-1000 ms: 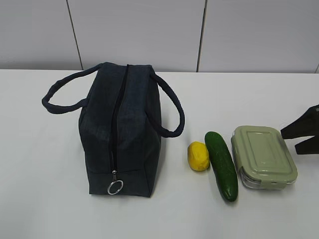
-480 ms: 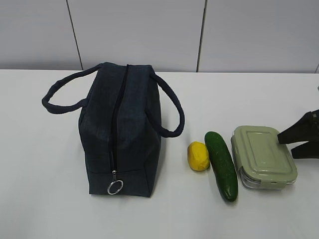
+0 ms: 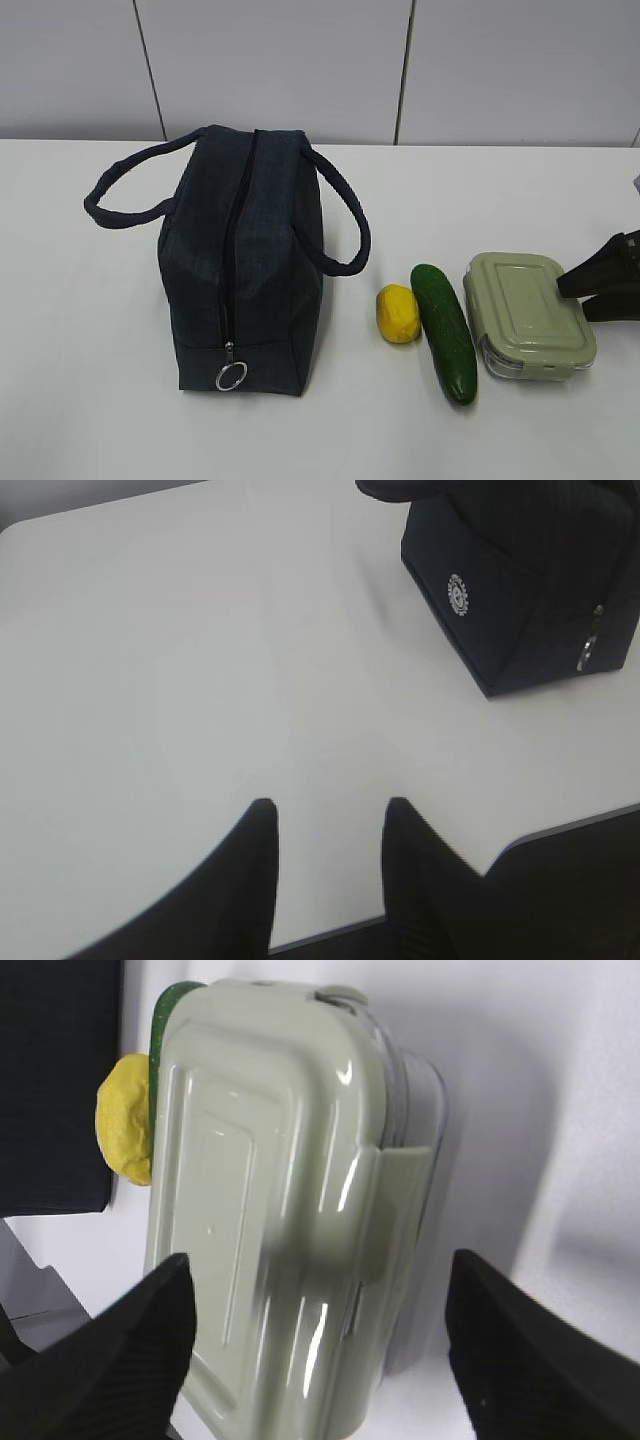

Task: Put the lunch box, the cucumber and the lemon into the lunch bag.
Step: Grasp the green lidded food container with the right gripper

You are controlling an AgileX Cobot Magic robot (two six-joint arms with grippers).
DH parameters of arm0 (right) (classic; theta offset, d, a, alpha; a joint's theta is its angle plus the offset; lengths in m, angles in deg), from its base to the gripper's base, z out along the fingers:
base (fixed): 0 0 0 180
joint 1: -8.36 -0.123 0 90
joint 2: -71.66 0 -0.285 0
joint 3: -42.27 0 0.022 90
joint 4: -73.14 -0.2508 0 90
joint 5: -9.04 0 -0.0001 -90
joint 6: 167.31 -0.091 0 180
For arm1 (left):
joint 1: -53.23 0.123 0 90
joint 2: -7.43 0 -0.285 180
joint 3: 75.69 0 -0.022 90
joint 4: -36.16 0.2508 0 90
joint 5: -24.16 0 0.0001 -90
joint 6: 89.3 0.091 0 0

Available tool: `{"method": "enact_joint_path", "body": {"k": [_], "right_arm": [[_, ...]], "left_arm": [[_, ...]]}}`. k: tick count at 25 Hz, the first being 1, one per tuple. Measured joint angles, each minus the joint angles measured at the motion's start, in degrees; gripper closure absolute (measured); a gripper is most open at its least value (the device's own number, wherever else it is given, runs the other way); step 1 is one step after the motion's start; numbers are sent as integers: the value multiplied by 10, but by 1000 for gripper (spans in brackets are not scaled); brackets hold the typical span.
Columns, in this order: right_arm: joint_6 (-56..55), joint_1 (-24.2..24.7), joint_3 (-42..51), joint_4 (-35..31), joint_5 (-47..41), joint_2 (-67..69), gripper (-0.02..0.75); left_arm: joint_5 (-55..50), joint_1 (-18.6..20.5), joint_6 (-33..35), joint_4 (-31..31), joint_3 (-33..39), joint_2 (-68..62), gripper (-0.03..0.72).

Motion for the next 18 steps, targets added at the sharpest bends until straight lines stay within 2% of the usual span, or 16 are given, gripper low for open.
{"method": "enact_joint_path", "body": {"k": [18], "right_arm": [[12,0,0,-13,0,17,123]], "left_arm": [[0,0,0,0,0,0,449]]}}
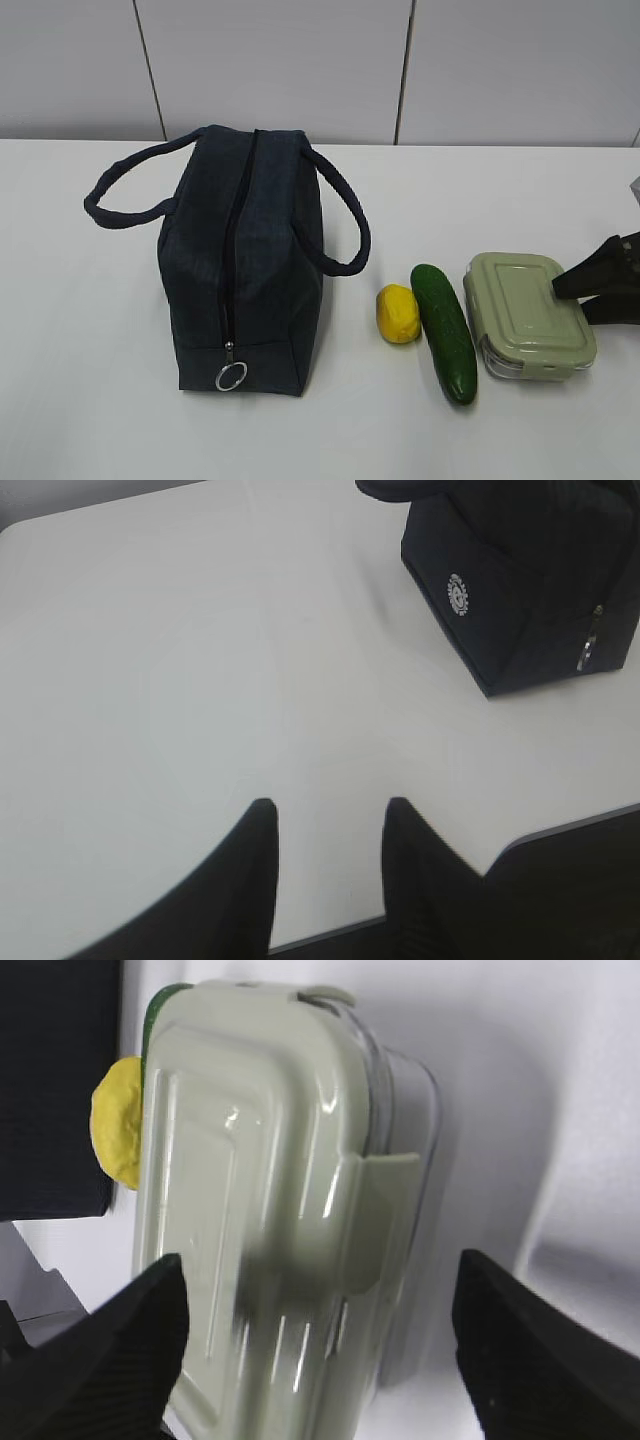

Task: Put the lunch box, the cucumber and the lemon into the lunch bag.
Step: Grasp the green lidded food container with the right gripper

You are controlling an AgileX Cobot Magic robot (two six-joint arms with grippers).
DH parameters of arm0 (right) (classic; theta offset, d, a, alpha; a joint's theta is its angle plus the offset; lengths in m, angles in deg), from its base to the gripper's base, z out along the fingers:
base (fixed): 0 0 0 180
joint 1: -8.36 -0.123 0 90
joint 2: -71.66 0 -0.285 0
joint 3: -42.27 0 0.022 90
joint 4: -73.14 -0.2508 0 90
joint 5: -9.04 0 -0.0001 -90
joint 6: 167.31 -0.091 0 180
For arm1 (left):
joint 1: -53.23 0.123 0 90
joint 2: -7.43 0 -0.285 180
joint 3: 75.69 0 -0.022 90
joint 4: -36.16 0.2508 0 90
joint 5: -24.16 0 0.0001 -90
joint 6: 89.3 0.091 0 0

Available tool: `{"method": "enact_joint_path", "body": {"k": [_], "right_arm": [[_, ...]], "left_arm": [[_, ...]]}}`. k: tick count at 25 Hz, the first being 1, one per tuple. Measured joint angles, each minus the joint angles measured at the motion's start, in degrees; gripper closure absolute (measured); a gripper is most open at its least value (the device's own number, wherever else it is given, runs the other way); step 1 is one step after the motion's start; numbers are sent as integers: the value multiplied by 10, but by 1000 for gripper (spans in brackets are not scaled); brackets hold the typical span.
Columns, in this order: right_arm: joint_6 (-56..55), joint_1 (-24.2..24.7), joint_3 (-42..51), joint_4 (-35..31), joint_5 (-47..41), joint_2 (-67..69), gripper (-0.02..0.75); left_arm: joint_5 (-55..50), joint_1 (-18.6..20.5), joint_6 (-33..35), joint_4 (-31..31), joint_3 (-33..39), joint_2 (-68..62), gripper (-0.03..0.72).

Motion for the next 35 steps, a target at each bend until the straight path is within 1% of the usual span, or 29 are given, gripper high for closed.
{"method": "enact_joint_path", "body": {"k": [14,35], "right_arm": [[0,-11,0,0,1,5,122],[1,-11,0,-2,1,28,126]], "left_arm": [[0,0,0,0,0,0,449],[0,0,0,0,0,0,449]]}}
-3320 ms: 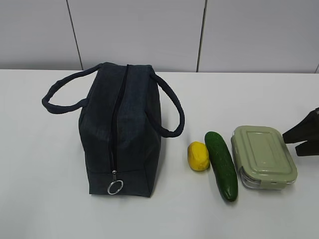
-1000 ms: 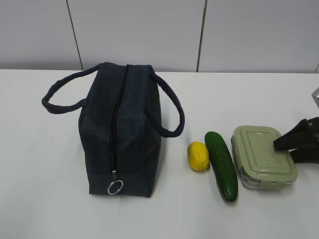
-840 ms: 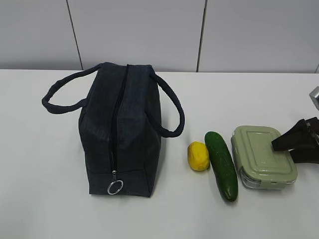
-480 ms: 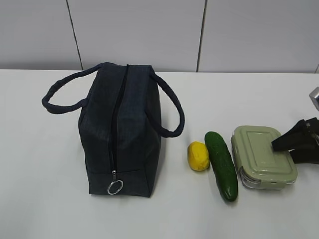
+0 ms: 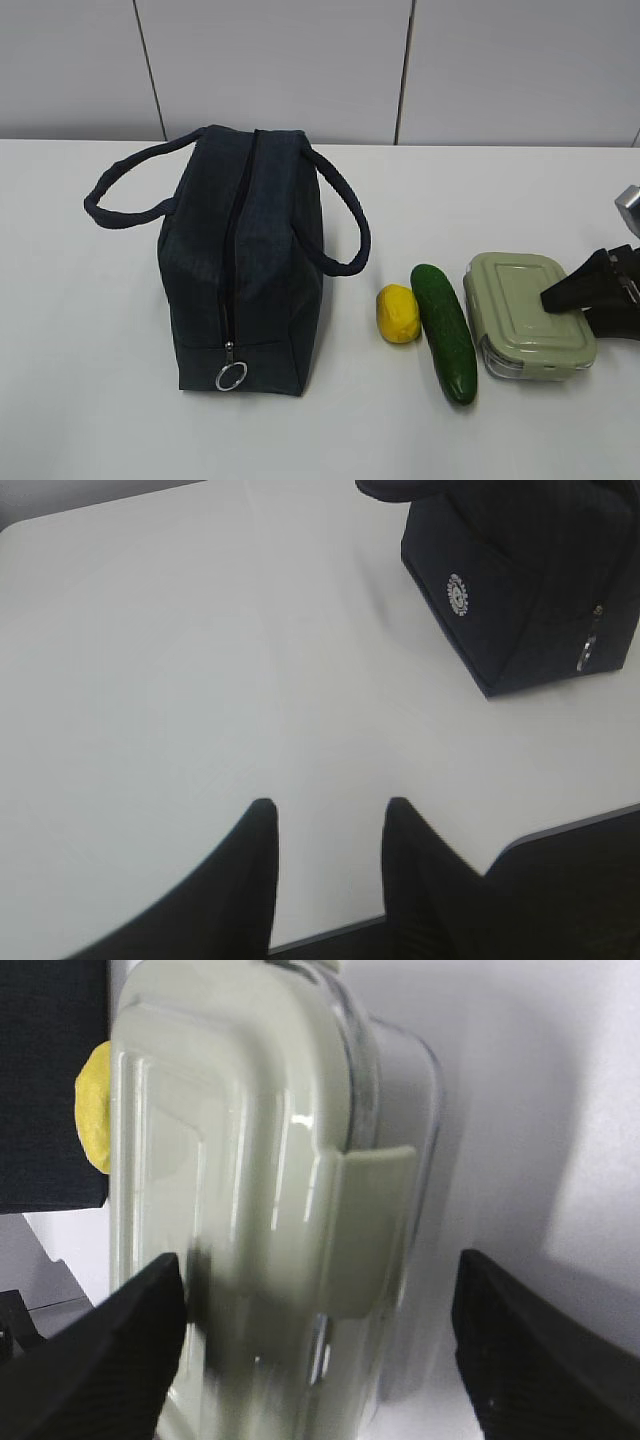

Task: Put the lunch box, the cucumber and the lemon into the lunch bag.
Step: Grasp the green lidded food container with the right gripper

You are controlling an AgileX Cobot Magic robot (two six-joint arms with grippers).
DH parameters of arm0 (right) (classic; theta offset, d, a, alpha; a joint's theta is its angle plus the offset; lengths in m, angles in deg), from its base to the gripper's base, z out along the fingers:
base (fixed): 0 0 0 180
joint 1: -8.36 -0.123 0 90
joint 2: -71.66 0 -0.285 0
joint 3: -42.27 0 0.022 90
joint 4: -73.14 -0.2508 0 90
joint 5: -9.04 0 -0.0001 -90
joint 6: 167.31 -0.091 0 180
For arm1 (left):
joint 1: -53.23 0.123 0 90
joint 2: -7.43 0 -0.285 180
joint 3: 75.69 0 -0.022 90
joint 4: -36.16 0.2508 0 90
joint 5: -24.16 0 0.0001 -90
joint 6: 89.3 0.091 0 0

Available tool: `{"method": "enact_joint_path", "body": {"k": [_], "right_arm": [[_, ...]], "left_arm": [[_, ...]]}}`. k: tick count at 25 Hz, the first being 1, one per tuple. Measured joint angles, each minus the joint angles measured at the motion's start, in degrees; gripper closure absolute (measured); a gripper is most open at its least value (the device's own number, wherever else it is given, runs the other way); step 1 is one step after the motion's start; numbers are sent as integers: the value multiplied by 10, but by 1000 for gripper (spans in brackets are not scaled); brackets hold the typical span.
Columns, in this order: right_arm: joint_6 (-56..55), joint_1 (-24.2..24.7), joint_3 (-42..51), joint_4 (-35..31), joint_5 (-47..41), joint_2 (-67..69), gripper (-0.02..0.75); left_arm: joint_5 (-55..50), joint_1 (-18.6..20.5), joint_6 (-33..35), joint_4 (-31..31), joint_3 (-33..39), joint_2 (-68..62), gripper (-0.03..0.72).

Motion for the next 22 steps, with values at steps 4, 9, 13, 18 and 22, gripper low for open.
{"method": "enact_joint_path", "body": {"k": [4,9,13,18,22], "right_arm": [[10,0,0,-11,0,2,132],[20,0,0,-15,0,2,153],[27,0,0,-17,-1,2,169],[35,0,0,-19,-1,2,171],[36,0,0,-19,-1,2,178]], "left_arm": [[0,0,-1,0,0,0,449],[0,0,-1,0,0,0,449],[0,0,-2,0,0,0,449],[0,0,-2,0,0,0,449],[0,0,-2,0,0,0,449]]}}
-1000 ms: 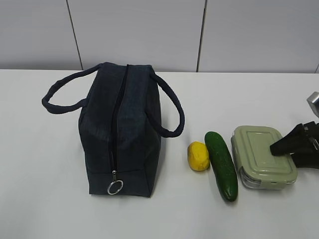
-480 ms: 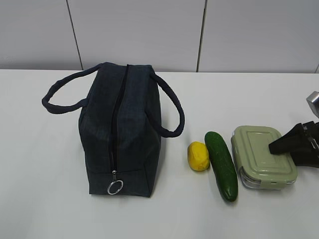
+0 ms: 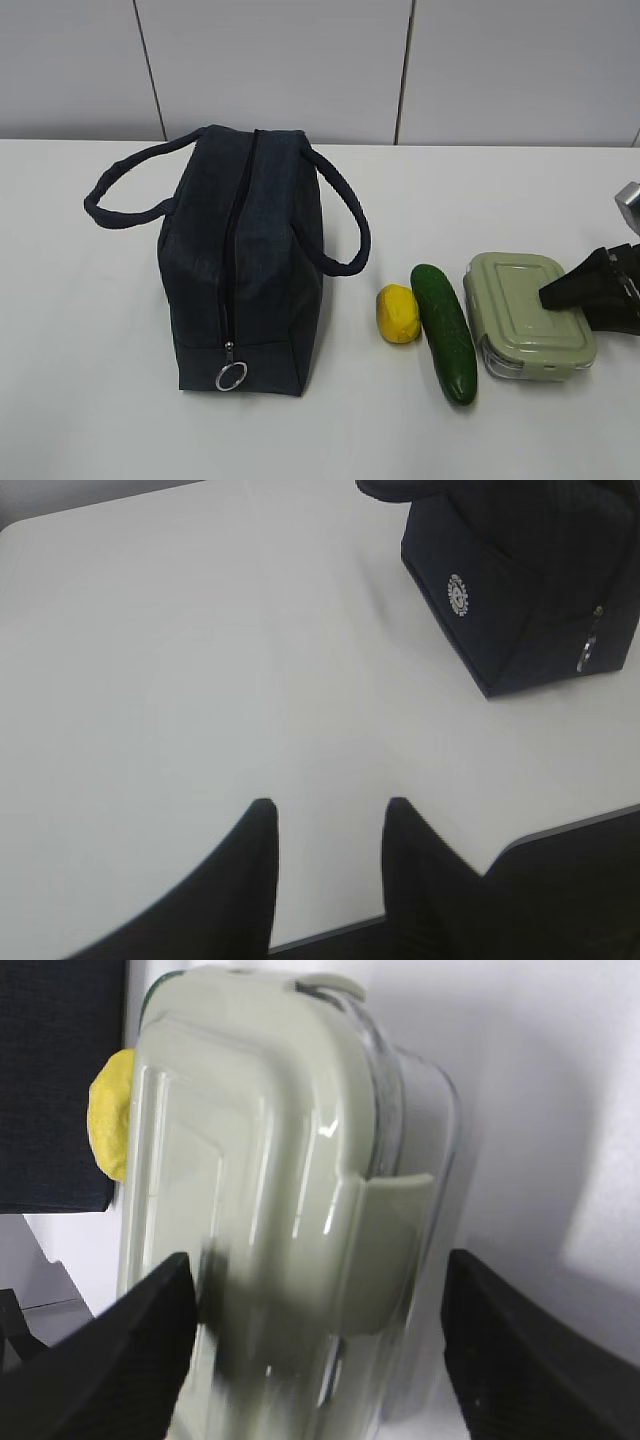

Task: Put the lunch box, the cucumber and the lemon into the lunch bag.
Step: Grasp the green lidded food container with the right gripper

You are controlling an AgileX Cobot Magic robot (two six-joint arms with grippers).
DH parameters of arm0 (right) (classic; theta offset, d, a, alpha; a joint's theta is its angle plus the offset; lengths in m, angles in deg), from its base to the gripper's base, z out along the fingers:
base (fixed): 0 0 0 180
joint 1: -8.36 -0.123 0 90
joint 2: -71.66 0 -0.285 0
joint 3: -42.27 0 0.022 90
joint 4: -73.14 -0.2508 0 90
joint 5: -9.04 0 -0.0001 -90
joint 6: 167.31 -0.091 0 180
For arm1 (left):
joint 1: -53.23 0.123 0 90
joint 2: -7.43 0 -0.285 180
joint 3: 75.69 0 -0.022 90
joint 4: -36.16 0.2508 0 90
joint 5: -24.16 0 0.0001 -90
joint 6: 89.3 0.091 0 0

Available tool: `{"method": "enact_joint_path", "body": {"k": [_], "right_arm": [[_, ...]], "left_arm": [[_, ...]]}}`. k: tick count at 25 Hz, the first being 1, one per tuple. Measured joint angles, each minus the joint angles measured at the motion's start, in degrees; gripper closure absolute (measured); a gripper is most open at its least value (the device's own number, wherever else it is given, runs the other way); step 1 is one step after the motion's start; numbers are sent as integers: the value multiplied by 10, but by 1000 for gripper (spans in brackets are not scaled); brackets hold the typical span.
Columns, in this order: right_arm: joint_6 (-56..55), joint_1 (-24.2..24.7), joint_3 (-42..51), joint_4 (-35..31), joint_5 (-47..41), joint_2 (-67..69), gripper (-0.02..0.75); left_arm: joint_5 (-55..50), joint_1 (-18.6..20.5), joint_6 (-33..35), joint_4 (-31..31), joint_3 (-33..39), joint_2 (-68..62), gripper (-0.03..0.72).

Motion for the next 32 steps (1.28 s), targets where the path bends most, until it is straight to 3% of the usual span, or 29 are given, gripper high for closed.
{"method": "enact_joint_path", "body": {"k": [32], "right_arm": [[0,0,0,-6,-6,0,293]], "left_arm": [[0,0,0,0,0,0,449]]}}
